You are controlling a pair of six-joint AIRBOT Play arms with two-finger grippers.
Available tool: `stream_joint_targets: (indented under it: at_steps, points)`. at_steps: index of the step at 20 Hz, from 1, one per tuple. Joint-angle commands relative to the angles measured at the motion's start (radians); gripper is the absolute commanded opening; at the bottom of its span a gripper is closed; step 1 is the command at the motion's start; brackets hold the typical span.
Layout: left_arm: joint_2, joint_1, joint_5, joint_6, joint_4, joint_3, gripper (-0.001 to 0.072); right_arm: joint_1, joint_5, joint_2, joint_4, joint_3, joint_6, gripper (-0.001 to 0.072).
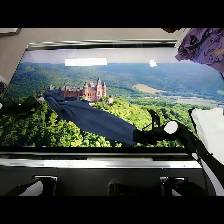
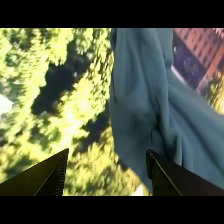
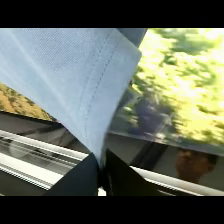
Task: Fold the clothes and pants, and hang the long-sleeved shirts on hangers.
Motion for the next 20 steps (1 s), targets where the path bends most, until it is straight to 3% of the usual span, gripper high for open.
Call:
stream_joint_targets:
  at_steps: [1, 4, 8, 9, 11, 15, 20]
  points:
    - [-0.172, 0.074, 0.232, 0.166, -0.26, -0.021, 0.0523, 0.0, 0.015, 0.007, -0.032, 0.005, 0.032, 0.003]
    - [-0.3, 0.062, 0.281, 0.275, -0.389, 0.034, 0.0521, 0.0, 0.012, 0.007, -0.032, 0.005, 0.033, 0.0031]
    - [-0.439, 0.023, 0.282, 0.282, -0.401, 0.144, 0.048, 0.0, -0.016, 0.007, -0.032, 0.005, 0.081, 0.0031]
    - [-0.461, 0.013, 0.281, 0.282, -0.409, 0.165, 0.0356, 0.0, -0.021, 0.007, -0.032, 0.005, 0.085, 0.0031]
    - [-0.473, -0.002, 0.278, 0.282, -0.409, 0.198, 0.0015, 0.0, -0.019, 0.007, -0.032, 0.005, 0.084, 0.0031]
    - [-0.386, 0.012, 0.269, 0.282, -0.402, 0.262, 0.0014, 0.0, -0.033, 0.008, -0.09, 0.079, 0.084, 0.003]
    - [-0.117, 0.033, 0.183, 0.283, -0.273, 0.447, 0.0013, 0.0, 0.025, 0.023, -0.299, 0.476, 0.084, 0.003]
